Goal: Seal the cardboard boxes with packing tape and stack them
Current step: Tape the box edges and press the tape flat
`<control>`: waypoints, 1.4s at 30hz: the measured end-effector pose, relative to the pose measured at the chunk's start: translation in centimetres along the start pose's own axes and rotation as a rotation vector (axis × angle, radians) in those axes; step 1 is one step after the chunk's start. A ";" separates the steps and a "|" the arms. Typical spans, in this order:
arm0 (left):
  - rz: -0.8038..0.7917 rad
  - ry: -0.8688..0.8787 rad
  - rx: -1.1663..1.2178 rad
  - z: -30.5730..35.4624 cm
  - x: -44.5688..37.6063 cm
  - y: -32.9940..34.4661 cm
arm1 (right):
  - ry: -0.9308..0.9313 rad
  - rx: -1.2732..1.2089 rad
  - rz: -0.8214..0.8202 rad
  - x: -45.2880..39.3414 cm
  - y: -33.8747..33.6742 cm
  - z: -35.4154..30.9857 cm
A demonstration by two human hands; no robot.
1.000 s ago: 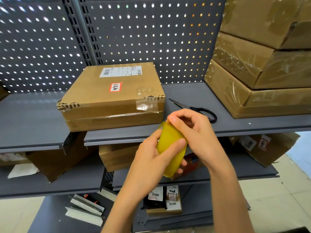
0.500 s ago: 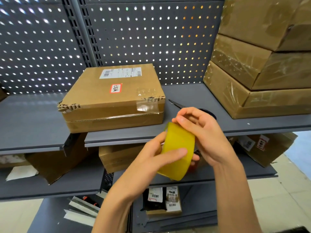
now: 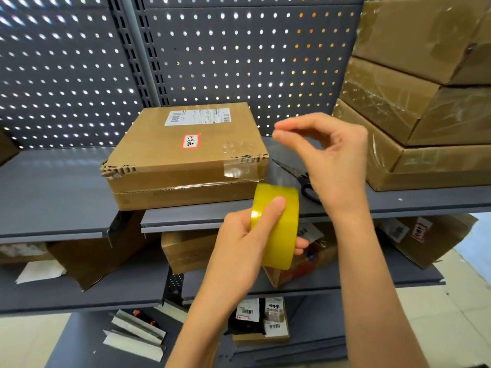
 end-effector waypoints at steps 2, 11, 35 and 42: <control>-0.040 0.048 0.009 0.5 0.8 -0.1 | 0.022 -0.054 -0.040 -1.4 0.6 0.9; 0.007 -0.046 0.127 1.5 1.5 0.0 | -0.008 -0.098 -0.196 -4.4 2.8 2.9; -0.018 -0.140 0.182 3.2 -1.2 -0.4 | 0.152 -0.167 -0.501 -5.7 5.4 9.2; 0.003 -0.166 0.187 2.9 -1.9 -0.9 | 0.202 -0.140 -0.567 -4.6 6.4 11.0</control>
Point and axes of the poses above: each hand's wrist, its own x-axis away from the middle knuckle, its own y-axis out of the palm, z = x × y, the point moved 4 cm from there along -x, towards the middle knuckle, and after that the axes turned 12 degrees about -y, right-handed, at the moved point
